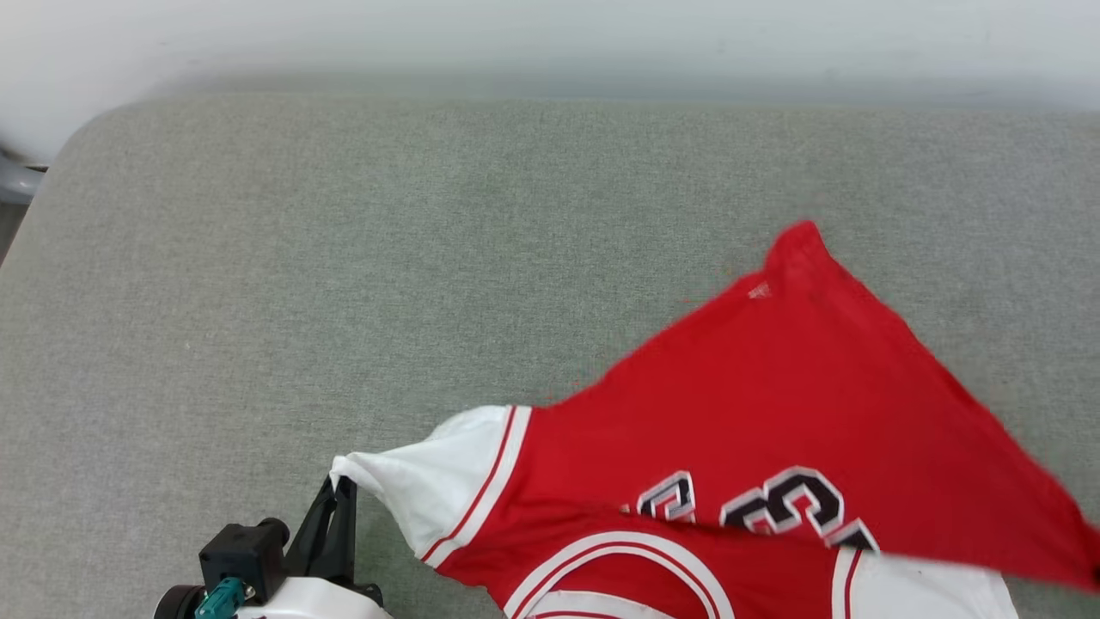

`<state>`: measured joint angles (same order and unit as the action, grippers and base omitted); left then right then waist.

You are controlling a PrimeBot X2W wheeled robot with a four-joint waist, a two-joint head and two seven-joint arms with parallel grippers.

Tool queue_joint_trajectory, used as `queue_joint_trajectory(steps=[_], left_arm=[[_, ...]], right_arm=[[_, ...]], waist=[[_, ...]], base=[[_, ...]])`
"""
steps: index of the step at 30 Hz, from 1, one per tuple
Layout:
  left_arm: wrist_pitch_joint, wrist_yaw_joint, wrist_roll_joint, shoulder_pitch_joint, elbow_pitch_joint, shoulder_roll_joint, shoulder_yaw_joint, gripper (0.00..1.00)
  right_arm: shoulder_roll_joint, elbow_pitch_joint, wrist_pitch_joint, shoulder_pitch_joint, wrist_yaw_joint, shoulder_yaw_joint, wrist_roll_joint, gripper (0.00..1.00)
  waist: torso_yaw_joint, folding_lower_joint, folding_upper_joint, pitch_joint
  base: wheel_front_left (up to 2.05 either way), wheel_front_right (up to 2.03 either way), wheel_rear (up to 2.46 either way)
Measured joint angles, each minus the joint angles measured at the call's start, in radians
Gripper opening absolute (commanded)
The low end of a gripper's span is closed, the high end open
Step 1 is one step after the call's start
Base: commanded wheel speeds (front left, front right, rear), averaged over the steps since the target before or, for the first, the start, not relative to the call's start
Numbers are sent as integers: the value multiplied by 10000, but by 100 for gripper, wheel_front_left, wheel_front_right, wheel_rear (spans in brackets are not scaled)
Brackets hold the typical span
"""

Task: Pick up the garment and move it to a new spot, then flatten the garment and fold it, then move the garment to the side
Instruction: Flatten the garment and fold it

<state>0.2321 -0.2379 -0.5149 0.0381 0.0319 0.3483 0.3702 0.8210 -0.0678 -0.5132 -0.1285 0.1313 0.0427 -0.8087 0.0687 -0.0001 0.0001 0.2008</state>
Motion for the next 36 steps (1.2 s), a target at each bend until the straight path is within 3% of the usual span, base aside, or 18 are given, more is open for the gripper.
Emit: queue_joint_trajectory(steps=[6,9,10,11,19,25,31,36], left_arm=[[-52,2,-4,-22,-29,73,67,0],[-69,-6,-4,-37,-38,96,69,0],[-84,-10,-4,-36,-44,104,71,0],[-92,-13,-4,-34,-50,117,73,0],[-180,-88,19,-35,-234,144,180,0],[-242,-115,151,-230,-399,155,320,0],[-282,-56,307,-714,-500,90,510,0],[-286,33,439,-1159,-497,-63,729,0]], right_arm=[[-1498,-422,-458,-1830,-2,-623,383,0],[-1770,-479,-265,-1810,-2,-786,535,1],[-1835,-456,-180,-1767,2,-865,541,35],[-1893,-412,-132,-1740,4,-928,566,100],[-1534,951,564,-893,-2,-1793,934,100],[-765,2084,332,569,-2,-1837,1212,100],[-29,2690,-849,2579,-2,-591,1513,100],[209,2134,-2288,4606,-2,1183,1682,100]], waist=[[46,-1,0,12],[30,0,0,-5],[15,0,0,-26],[3,0,-1,-52],[61,1,0,-136],[202,2,0,83],[474,2,0,466],[760,3,0,845]], base=[[0,0,0],[0,0,0],[0,0,0],[0,0,0],[0,0,0],[0,0,0],[0,0,0],[0,0,0]])
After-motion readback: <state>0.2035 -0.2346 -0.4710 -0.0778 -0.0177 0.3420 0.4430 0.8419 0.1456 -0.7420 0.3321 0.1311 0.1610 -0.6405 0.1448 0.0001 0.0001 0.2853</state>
